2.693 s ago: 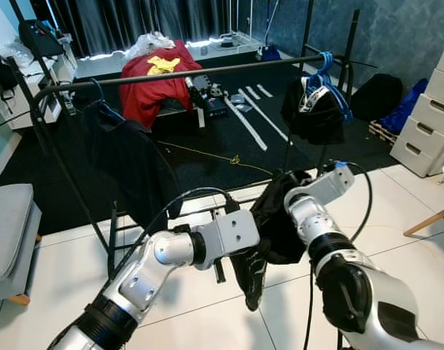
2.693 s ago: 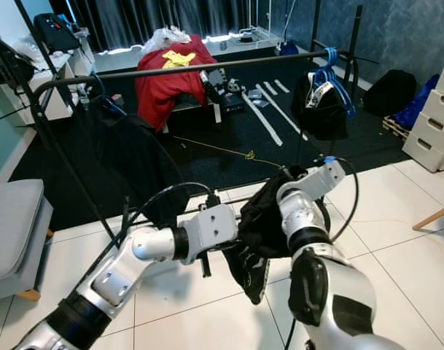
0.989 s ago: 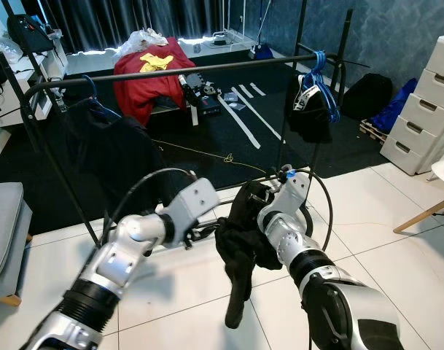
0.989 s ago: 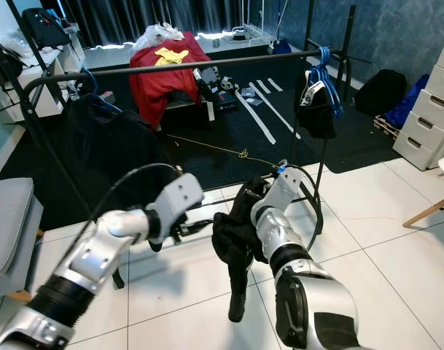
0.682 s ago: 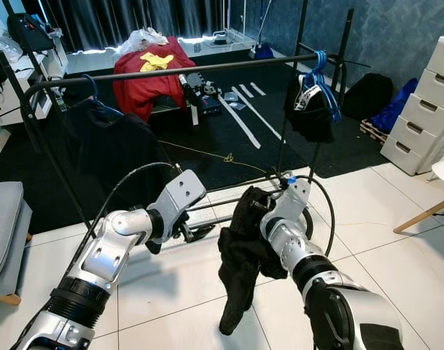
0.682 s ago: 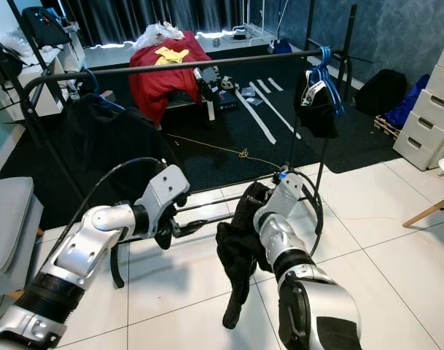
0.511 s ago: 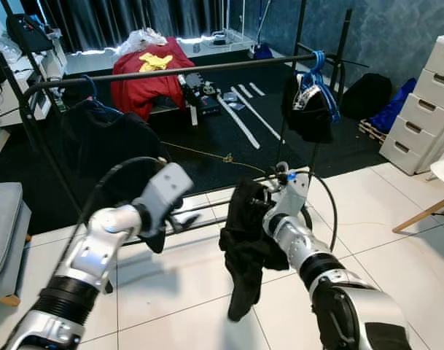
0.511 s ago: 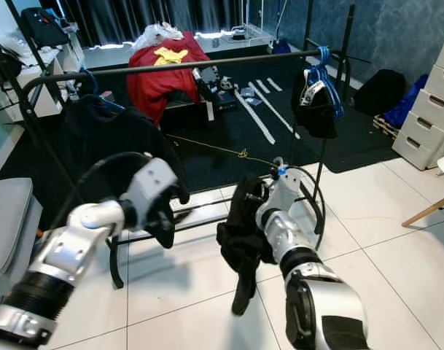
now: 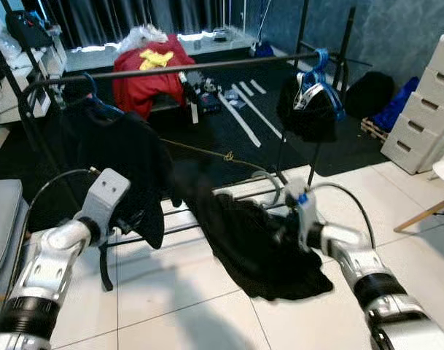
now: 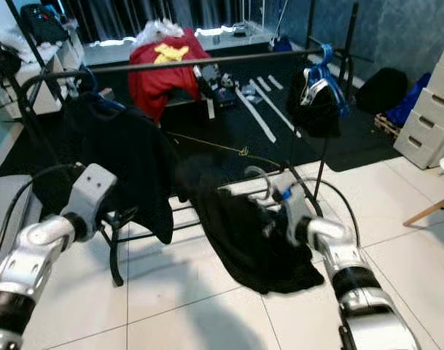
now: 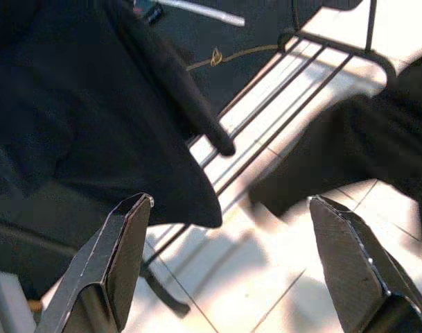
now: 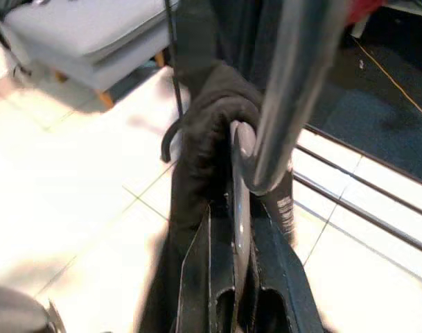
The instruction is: Hang hanger
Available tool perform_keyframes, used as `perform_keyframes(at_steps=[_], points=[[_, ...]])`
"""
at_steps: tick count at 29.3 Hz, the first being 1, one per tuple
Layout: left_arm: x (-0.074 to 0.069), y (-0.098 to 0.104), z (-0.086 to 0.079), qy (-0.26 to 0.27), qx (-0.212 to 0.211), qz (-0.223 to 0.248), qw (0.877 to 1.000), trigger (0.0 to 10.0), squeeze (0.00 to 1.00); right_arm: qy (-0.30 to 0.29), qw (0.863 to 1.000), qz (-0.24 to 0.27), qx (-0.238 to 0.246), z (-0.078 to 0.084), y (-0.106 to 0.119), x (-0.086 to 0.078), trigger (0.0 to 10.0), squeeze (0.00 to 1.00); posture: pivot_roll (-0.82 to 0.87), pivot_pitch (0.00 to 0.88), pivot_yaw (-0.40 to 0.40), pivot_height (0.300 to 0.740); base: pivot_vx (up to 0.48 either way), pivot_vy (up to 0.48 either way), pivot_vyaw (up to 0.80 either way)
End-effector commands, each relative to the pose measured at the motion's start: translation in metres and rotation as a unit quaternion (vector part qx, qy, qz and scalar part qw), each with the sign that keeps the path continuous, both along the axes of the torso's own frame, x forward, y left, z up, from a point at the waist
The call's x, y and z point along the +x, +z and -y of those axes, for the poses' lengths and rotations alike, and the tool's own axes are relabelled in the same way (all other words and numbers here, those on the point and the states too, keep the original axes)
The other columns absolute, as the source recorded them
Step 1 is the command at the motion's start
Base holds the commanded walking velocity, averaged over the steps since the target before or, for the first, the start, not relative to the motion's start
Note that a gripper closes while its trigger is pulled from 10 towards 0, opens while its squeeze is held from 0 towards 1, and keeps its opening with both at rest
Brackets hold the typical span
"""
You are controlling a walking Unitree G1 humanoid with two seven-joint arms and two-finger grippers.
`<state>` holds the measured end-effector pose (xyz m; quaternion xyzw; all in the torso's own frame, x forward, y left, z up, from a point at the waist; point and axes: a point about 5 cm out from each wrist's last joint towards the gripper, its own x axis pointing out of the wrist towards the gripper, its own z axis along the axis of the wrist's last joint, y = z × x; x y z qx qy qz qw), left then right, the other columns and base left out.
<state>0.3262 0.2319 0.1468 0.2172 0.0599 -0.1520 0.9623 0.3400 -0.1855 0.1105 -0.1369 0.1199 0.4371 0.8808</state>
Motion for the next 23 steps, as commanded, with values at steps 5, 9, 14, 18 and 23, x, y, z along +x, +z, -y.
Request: perform_keyframes(at_steps=[5, 9, 14, 18, 23], points=[[-0.008, 0.004, -0.017, 0.020, -0.032, 0.017, 0.999, 10.0, 0.00, 0.143, 0.986, 0.053, -0.069, 0.019, 0.028, -0.016, 10.0, 0.00, -0.01, 0.069, 0.035, 0.740, 0.000, 0.000, 0.00], [-0.016, 0.001, -0.009, -0.033, -0.050, -0.001, 0.998, 10.0, 0.00, 0.169, 0.981, 0.075, -0.054, 0.027, 0.048, -0.020, 10.0, 0.00, -0.01, 0.074, 0.039, 0.740, 0.000, 0.000, 0.00], [-0.034, -0.011, 0.014, -0.135, -0.059, -0.048, 0.988, 10.0, 0.00, 0.205, 0.974, 0.089, -0.030, 0.030, 0.073, -0.028, 10.0, 0.00, -0.01, 0.080, 0.044, 0.740, 0.000, 0.000, 0.00], [-0.037, -0.014, 0.033, -0.188, -0.090, -0.063, 0.976, 10.0, 0.00, 0.251, 0.964, 0.087, -0.002, 0.022, 0.086, -0.037, 10.0, 0.00, -0.02, 0.087, 0.046, 0.740, 0.000, 0.000, 0.00], [-0.032, -0.013, 0.044, -0.205, -0.176, -0.054, 0.961, 10.0, 1.00, 0.269, 0.958, 0.100, 0.022, 0.017, 0.105, -0.035, 10.0, 0.00, -0.02, 0.090, 0.047, 0.740, 0.000, 0.000, 0.00]])
